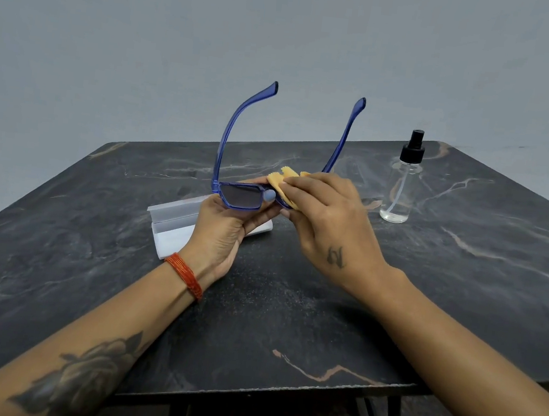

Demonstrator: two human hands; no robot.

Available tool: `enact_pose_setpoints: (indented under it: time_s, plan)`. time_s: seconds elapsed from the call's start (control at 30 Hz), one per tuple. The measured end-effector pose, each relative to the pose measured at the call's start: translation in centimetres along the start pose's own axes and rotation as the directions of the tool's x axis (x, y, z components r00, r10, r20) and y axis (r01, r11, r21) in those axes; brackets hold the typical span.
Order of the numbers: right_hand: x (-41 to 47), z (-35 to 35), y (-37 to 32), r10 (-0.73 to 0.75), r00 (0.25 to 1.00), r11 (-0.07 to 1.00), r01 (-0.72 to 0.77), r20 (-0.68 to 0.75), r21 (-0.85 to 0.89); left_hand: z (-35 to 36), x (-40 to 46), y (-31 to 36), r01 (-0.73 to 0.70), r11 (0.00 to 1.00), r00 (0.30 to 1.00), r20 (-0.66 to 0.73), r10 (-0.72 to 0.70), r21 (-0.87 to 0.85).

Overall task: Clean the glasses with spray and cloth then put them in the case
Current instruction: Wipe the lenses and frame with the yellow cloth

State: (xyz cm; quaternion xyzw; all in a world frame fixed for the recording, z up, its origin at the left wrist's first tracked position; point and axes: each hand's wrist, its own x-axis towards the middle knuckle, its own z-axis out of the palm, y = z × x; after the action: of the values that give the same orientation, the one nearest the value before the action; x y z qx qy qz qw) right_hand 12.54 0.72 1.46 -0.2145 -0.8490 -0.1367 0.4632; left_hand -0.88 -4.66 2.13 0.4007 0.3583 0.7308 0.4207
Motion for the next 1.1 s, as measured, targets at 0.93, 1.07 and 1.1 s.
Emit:
enact_pose_setpoints:
  time_s: [0.93,1.07,1.1]
  plan:
    - [-0.02,-0.14,0.55,0.059,0.996,0.975,-0.043,-0.065,0.219,-0.08,0.07,-0.03,0.002,1.000,1.000,-0.001,-0.002,0.013]
    - [-0.02,-0.38,0.36,0.102,0.981,0.973,-0.064,-0.165,0.221,-0.11,0.20,-0.18,0.005,1.000,1.000,-0.028,-0.004,0.011]
    - [-0.01,-0.42,0.32,0.102,0.979,0.974,-0.063,-0.174,0.216,-0.09,0.18,-0.16,0.007,1.000,1.000,-0.030,-0.007,0.005]
